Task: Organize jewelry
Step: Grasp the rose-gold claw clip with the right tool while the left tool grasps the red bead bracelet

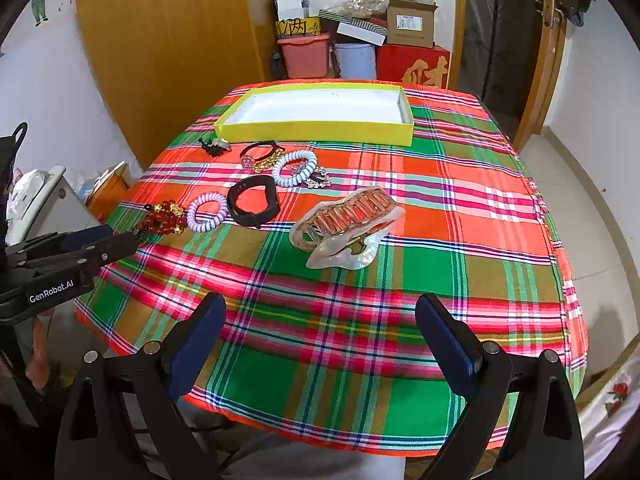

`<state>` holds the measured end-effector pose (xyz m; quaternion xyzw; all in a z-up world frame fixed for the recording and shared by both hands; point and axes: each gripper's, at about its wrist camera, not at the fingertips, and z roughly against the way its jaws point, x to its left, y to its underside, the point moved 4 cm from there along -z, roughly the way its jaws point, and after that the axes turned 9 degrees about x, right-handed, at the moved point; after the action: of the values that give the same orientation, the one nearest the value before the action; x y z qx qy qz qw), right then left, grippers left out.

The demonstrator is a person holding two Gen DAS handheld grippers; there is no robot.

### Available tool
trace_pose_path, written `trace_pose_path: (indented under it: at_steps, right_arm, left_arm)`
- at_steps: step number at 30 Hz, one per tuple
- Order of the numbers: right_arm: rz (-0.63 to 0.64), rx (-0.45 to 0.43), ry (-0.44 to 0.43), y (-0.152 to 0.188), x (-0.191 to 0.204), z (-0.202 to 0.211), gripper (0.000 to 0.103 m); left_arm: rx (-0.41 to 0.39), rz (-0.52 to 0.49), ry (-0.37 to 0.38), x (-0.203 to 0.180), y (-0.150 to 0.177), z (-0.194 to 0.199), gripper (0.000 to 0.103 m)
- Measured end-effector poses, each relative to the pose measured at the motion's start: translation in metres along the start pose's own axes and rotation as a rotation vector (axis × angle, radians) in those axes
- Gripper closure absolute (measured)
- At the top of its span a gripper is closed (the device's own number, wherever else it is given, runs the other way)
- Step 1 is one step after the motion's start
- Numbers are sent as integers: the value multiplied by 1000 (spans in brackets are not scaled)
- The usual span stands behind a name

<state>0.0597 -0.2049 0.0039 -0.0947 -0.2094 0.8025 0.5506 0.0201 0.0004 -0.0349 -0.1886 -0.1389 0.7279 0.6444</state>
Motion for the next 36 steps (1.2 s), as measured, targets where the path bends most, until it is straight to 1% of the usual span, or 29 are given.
trace_pose_path:
  at_steps: [6, 12, 15, 19, 21, 26, 28, 29, 30, 31, 32, 34, 36]
  right_arm:
    - [-1, 5, -4, -7, 1, -4, 7]
    - [-18, 10, 10, -23, 0, -15, 8]
    - [-40, -2, 17, -32, -2, -18, 8]
    - [-67, -6, 27, -43, -4, -26, 9]
    - [-87, 0, 27, -45, -6, -31, 9]
    - [-144, 22, 16, -51, -13, -42, 10]
    - [-163, 34, 23, -53, -15, -47, 17]
    - [-171, 42, 22, -53, -17, -49, 18]
    - [-178, 47, 21, -54, -18, -51, 23]
    - [-189, 56, 22, -54, -19, -53, 33]
    - [-196, 63, 22, -54, -20, -55, 37]
    - [-213, 83, 22, -53, -22, -60, 50]
    - [-219, 97, 22, -51, -24, -62, 57]
  left_arm:
    - [2, 21, 59, 5, -5, -6, 52]
    - [-7, 41, 56, 15, -15, -13, 52]
    - [-11, 62, 77, 23, -21, -17, 52]
    - [10, 68, 75, 32, -29, -29, 52]
    - [16, 67, 65, 36, -30, -35, 52]
    - [34, 67, 68, 44, -31, -49, 52]
    - [37, 66, 64, 46, -31, -53, 52]
    - [37, 64, 66, 47, -31, -54, 53]
    - [35, 60, 66, 46, -32, -55, 52]
    - [34, 55, 64, 47, -33, -56, 52]
    - [34, 54, 63, 47, -33, -56, 52]
    - [32, 53, 66, 48, -33, -57, 53]
    - [30, 58, 65, 48, -33, -55, 53]
